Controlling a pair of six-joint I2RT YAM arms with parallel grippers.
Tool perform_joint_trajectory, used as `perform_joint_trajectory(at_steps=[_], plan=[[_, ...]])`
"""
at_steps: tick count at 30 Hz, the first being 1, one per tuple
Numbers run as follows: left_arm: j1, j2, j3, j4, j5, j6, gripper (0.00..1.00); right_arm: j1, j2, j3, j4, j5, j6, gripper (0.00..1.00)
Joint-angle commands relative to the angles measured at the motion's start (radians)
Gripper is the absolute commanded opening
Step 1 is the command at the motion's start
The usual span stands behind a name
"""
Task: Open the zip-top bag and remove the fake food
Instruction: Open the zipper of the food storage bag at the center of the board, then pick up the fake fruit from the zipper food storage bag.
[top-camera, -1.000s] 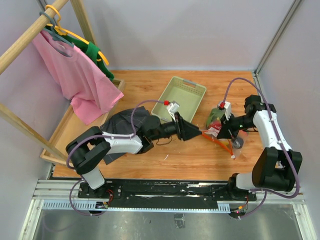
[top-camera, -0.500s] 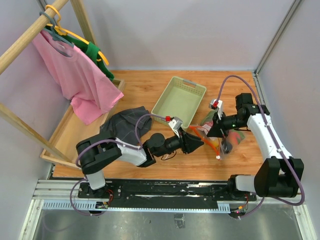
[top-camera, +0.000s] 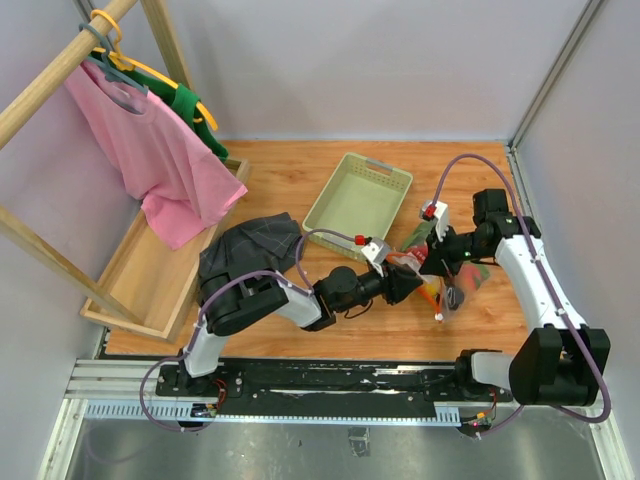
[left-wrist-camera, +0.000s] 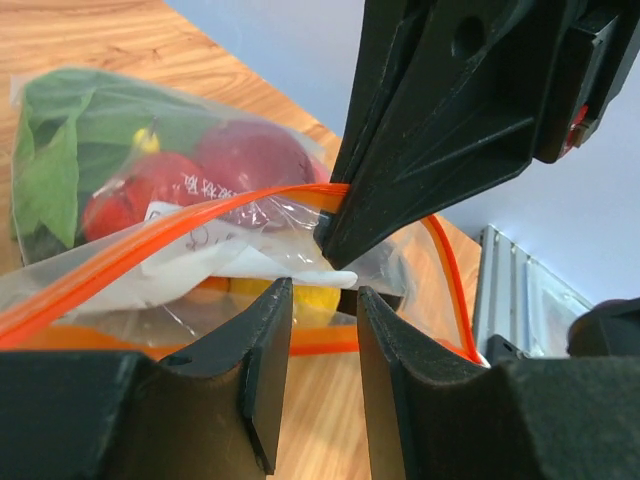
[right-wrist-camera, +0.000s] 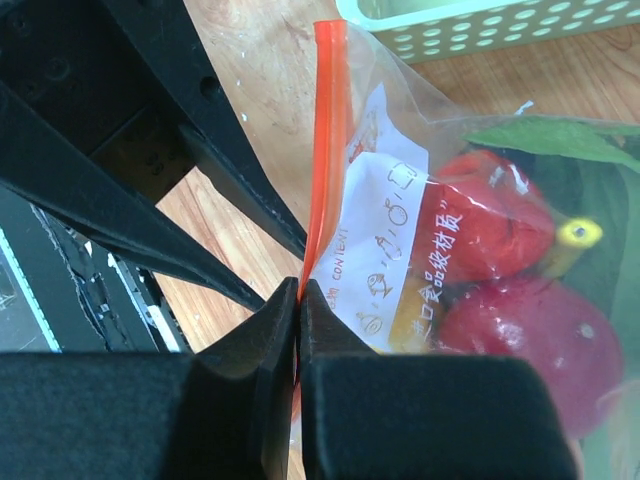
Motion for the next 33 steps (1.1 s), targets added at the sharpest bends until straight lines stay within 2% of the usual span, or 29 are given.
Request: perform_joint_trajectory(at_steps=[1,3,6,9,15,24,33], plan=[[-0.019,0.049,0.064,0.041,-0.056,0.124,0.37,0.016,-0.024,-0.009,0.016,0.041,0.036,0.04],[-0.021,0.067,0.08,0.022,-0.065,0.139,0.36,0.016,-0.05,-0.009,0.037,0.043,0.061,0.02],[-0.026,0.084,0.07,0.044,-0.067,0.145,0.27,0.016,-0.104,-0.013,0.08,0.045,0.1,0.01],[-0.033,0.096,0.056,0.072,-0.072,0.147,0.28,0.016,-0.141,-0.031,0.114,0.04,0.117,0.01],[-0.034,0.119,0.111,0.065,-0.073,0.175,0.36,0.019,-0.142,-0.028,0.092,-0.017,0.092,0.01],[-0.038,0.158,0.182,0.085,-0.119,0.211,0.41,0.018,-0.135,-0.029,0.081,-0.039,0.083,0.01],[-0.051,0.25,0.238,0.105,-0.129,0.236,0.61,0.019,-0.128,-0.028,0.081,-0.042,0.088,0.01]])
